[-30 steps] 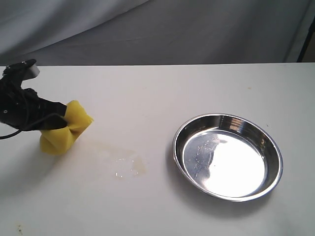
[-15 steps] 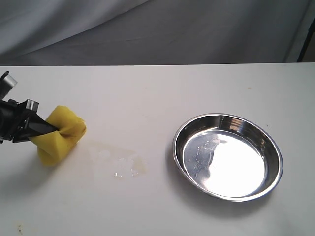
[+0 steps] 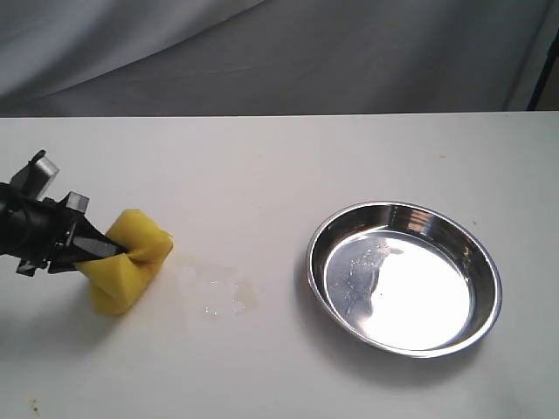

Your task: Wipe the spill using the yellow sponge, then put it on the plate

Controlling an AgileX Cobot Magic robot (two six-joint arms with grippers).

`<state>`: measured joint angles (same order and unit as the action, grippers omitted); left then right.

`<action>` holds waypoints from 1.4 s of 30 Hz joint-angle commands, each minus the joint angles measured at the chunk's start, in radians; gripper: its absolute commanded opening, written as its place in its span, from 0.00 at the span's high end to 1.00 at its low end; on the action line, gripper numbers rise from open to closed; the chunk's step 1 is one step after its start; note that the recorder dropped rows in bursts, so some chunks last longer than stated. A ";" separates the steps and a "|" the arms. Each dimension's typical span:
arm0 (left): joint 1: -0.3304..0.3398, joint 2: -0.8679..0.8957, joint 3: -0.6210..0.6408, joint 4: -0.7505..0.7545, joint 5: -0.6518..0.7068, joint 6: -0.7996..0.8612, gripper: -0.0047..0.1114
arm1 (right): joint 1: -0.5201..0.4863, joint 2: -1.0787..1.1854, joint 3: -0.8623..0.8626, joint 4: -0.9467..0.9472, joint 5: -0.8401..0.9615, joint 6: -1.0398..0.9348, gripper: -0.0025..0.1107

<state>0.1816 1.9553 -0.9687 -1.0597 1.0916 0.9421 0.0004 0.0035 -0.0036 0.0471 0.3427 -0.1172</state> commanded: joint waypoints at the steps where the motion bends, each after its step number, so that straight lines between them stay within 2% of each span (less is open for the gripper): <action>1: -0.118 0.004 -0.003 0.012 0.029 0.002 0.96 | 0.001 -0.004 0.004 0.004 -0.001 -0.002 0.98; 6: -0.277 0.004 -0.003 -0.060 -0.009 0.038 0.96 | 0.001 -0.004 0.004 0.004 -0.001 -0.002 0.98; 11: -0.349 0.004 -0.003 -0.071 -0.045 0.038 0.96 | 0.001 -0.004 0.004 0.004 -0.001 -0.002 0.98; 18: -0.430 0.004 -0.003 -0.083 -0.010 0.038 0.96 | 0.001 -0.004 0.004 0.004 -0.001 -0.002 0.98; 27: -0.442 0.004 -0.003 -0.118 0.036 0.042 0.96 | 0.001 -0.004 0.004 0.004 -0.001 -0.002 0.98; 35: -0.442 0.004 -0.003 -0.193 0.073 0.146 0.96 | 0.001 -0.004 0.004 0.004 -0.001 -0.002 0.98; 42: -0.442 0.004 -0.003 -0.205 0.044 0.159 0.96 | 0.001 -0.004 0.004 0.004 -0.001 -0.002 0.98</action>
<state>-0.2549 1.9615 -0.9687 -1.2476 1.1433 1.0893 0.0004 0.0035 -0.0036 0.0471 0.3427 -0.1172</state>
